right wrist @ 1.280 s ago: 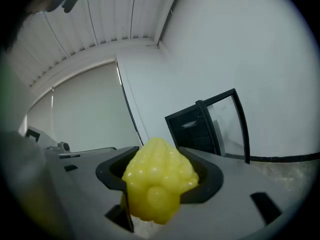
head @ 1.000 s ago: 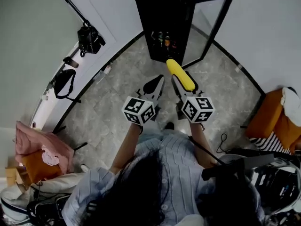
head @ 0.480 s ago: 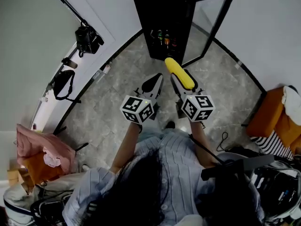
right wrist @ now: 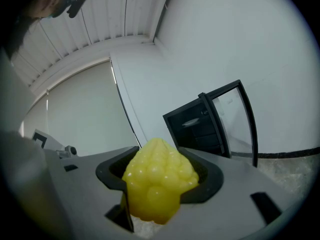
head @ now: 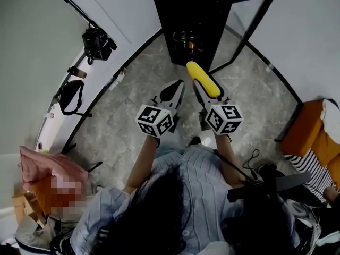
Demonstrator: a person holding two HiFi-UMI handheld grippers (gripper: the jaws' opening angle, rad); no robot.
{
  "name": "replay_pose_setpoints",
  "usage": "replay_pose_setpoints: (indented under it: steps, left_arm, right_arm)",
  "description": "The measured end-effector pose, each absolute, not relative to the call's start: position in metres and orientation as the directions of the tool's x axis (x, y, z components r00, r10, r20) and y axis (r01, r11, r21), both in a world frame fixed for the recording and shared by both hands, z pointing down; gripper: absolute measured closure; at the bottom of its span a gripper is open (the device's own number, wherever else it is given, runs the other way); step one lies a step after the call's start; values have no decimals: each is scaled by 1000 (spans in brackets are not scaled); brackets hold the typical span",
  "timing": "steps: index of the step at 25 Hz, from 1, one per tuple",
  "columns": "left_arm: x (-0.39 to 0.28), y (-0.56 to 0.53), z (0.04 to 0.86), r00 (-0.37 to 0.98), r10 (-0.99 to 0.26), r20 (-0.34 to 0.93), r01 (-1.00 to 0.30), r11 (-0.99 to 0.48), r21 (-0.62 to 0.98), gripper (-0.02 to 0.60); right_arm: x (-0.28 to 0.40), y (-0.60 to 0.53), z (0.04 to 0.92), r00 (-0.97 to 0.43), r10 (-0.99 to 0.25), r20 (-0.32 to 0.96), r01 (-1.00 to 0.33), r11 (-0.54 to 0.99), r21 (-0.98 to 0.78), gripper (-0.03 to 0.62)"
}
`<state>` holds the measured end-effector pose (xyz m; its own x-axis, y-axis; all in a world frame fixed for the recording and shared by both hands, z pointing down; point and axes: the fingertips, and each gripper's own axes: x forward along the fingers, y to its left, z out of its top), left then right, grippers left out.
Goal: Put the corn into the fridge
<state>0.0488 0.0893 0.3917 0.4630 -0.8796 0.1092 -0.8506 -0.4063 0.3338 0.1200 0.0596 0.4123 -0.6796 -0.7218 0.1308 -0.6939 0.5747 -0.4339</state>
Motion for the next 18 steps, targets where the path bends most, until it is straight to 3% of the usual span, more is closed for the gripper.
replay_pose_setpoints:
  steps: [18]
  left_arm:
    - [-49,-28,392,546,-833,91,-788,-475,391,572]
  right_arm:
    - [33,-45,424,-591,-783,195,-755,451,-476,336]
